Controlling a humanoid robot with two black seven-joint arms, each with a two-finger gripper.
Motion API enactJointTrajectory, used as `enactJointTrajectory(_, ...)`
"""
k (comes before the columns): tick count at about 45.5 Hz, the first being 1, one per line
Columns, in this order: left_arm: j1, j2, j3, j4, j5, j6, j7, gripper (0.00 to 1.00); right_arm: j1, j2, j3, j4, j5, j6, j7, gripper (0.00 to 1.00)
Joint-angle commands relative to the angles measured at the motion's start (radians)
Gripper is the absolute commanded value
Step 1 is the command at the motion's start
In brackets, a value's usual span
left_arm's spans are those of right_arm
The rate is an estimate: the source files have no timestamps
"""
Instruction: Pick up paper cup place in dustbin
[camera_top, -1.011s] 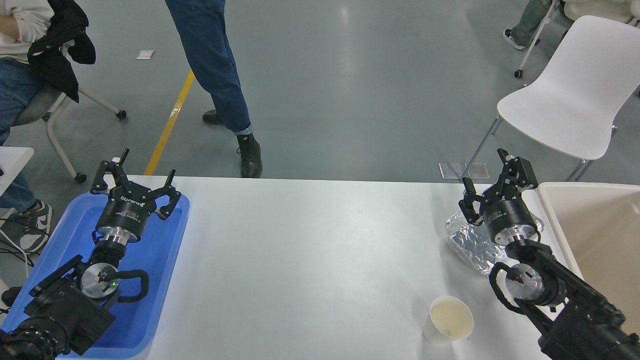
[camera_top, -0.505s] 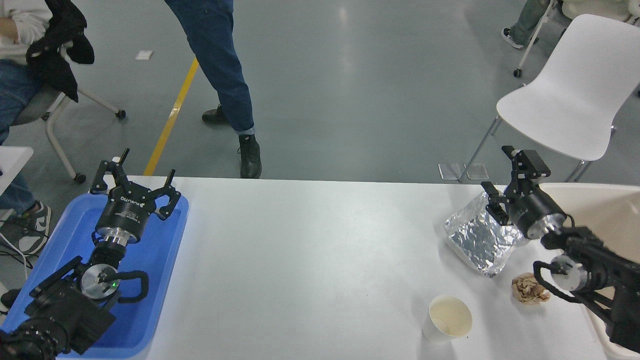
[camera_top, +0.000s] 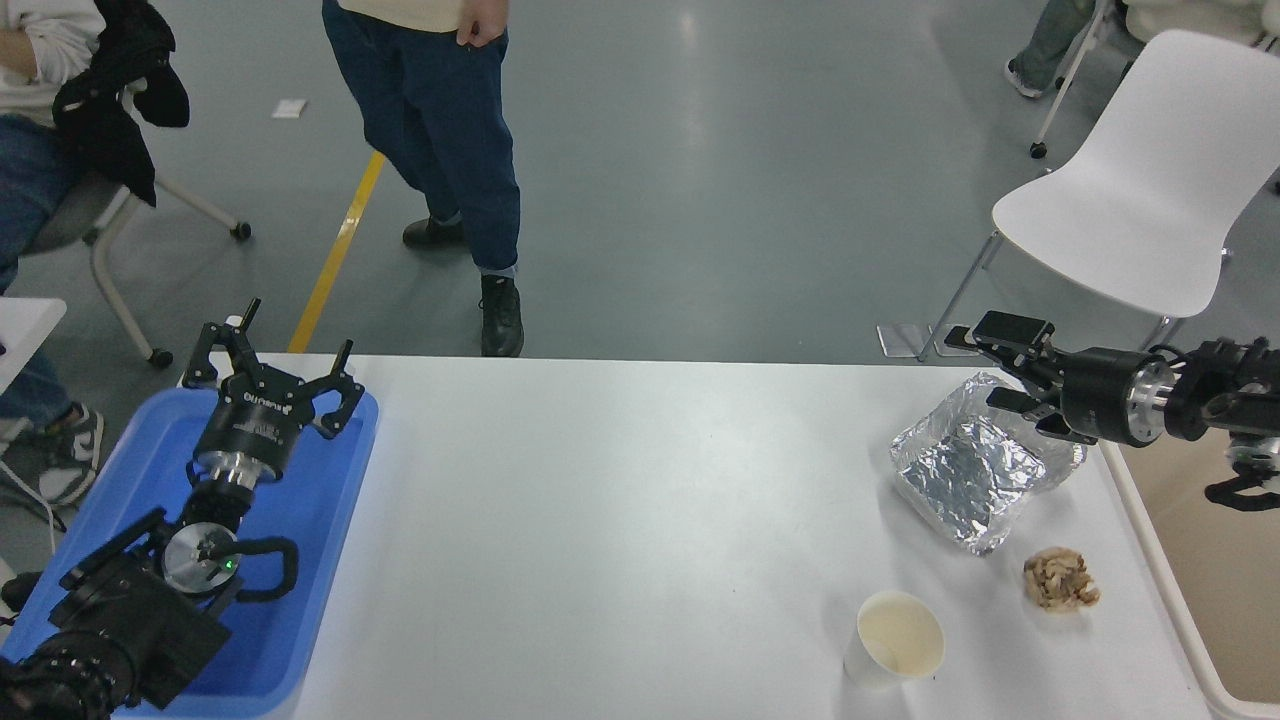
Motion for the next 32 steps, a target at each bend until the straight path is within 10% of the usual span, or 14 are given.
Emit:
enactJointTrajectory(1, 0.0, 0.0, 0.0, 0.0, 0.001, 0.0, 0.0, 1.0, 0.292, 0.117, -0.304, 0.047, -0.118, 0.353, -0.003, 1.0)
enactJointTrajectory(11, 0.0, 0.0, 0.0, 0.0, -0.001, 0.0, 0.0, 1.0, 0.476, 0.255, -0.32, 0.125, -0.334, 0.415, -0.003, 1.0)
enactJointTrajectory(32, 0.001, 0.001, 0.0, 0.0, -0.001, 0.0, 0.001, 1.0, 0.801, 0.346, -0.343, 0.281, -0.337, 0.415, -0.007, 1.0)
